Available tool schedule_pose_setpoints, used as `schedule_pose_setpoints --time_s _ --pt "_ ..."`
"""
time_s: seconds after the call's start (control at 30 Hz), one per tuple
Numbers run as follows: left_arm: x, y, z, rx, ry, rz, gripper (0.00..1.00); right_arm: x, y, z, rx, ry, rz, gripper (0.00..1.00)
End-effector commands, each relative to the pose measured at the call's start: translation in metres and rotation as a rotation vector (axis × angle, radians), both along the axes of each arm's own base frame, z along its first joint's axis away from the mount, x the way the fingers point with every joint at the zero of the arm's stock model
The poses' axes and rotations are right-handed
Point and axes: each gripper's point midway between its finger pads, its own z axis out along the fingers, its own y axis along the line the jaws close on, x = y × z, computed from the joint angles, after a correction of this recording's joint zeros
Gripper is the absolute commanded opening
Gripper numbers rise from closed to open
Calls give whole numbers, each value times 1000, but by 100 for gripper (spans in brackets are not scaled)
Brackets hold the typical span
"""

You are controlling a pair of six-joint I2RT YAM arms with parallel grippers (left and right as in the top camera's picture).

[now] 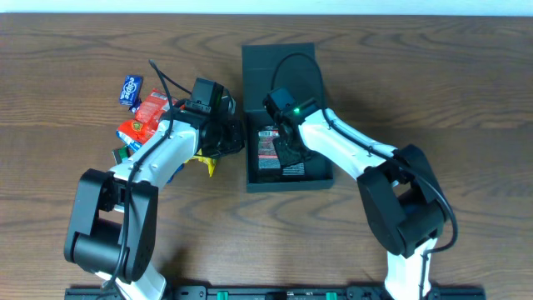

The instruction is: Pack container

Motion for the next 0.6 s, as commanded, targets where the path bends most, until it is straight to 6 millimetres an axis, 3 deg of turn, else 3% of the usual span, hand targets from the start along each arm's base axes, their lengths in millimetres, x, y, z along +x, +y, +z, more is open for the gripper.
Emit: schedule_pose_setpoints --time_s 0.0,0.27,0.57 --pt "-2 0 -6 -4 19 5 6 26 -10 27 -42 -139 -50 2" --pt "0 -1 -5 -7 10 5 6 56 -10 37 -35 -279 -110 2" --pt "4 -2 -3 -13 -10 5 6 60 -27 22 -58 -257 -143 2"
